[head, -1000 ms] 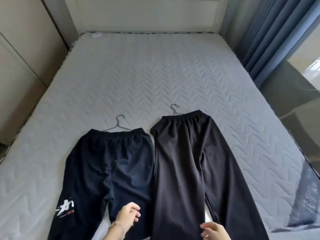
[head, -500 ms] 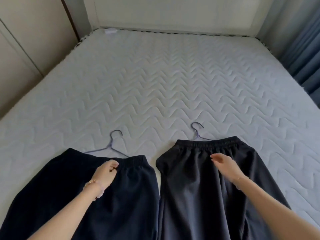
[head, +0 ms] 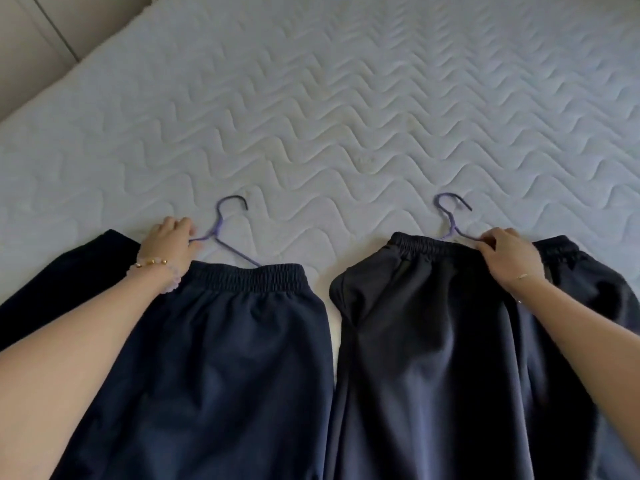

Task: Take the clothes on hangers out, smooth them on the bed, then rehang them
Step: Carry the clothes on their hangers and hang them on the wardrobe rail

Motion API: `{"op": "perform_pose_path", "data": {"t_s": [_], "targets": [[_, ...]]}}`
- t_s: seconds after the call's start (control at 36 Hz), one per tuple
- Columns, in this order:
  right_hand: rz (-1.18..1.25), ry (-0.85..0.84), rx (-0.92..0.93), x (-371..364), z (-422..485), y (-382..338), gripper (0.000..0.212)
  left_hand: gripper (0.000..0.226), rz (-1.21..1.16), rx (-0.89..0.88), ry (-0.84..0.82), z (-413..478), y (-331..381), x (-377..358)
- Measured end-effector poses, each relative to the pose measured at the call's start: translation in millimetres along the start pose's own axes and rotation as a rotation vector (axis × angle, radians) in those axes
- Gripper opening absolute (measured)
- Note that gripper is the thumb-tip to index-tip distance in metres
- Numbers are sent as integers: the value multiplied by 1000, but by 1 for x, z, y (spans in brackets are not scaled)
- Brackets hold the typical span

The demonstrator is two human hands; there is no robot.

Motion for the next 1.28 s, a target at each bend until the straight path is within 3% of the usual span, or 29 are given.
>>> {"op": "perform_pose_path", "data": {"t_s": [0.14, 0.28, 0.5, 0.61, 0.67, 0.81, 0.94, 1.28], "targets": [[-6, 3, -4, 20, -2, 1, 27, 17, 120, -120, -84, 0, -6, 3], [35, -11, 37, 66, -9, -11, 26, 18, 87, -96, -129, -9, -13, 33], [50, -143, 141, 165, -44, -50, 23, 11, 15, -134, -100, -34, -3, 149], [58, -143, 177, 225, -64, -81, 22, 48, -128, -61, -110, -56, -17, 214], [67, -140, 192, 261, -75, -98, 20, 49, -108, -38, -97, -72, -24, 250], [122, -95, 206, 356, -100, -130, 11, 28, -180, -151, 64, -90, -23, 367], [184, -4, 242, 463, -127, -161, 10, 32, -399, 44, 228, -103, -53, 486], [440, 194, 423, 666, -219, -241, 10, 23, -227, -53, 601, -181, -104, 731]]}}
Point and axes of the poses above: each hand's wrist, its own z-axis towards the middle knuckle, its own x-axis out of the back of the hand, y = z × x, the point moved 7 cm from there along z, towards the middle knuckle, and after that the axes turned 13 degrees about y, right-handed, at the moved point
